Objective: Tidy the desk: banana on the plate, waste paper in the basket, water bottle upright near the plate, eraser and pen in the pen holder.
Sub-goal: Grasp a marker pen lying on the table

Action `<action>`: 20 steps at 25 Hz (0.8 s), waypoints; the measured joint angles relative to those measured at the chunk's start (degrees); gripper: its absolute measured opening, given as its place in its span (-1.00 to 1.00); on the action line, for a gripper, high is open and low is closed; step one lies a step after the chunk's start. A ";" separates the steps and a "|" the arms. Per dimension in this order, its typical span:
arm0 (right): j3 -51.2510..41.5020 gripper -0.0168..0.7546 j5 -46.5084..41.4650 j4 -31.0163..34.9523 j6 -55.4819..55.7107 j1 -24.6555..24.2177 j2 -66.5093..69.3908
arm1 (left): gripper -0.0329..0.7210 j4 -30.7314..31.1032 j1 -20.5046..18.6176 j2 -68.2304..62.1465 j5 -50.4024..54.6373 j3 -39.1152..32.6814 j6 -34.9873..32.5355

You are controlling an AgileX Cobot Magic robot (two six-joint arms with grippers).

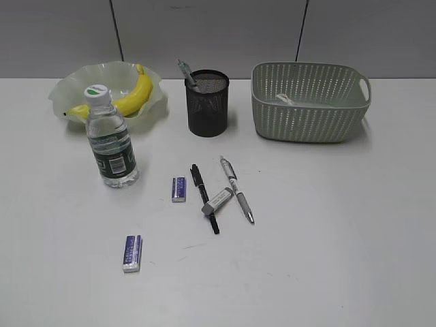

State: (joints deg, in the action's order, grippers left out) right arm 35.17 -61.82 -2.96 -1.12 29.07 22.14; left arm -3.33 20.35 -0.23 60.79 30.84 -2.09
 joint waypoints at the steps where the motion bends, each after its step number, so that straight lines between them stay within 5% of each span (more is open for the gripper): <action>1: -0.54 0.01 0.05 0.00 -0.49 0.00 -3.38 | 0.38 0.00 0.00 0.00 0.00 0.00 0.00; 8: -5.62 0.01 0.73 0.76 -1.67 0.00 -19.68 | 0.38 -0.04 0.00 0.00 0.00 0.00 0.00; 20: -5.99 0.00 1.99 2.18 -3.33 0.00 -22.54 | 0.38 -3.52 0.00 -11.13 -2.67 1.28 0.00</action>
State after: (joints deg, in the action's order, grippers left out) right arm 29.18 -59.84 -0.78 -4.45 29.07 -0.40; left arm -6.85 20.35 -11.35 58.13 32.13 -2.09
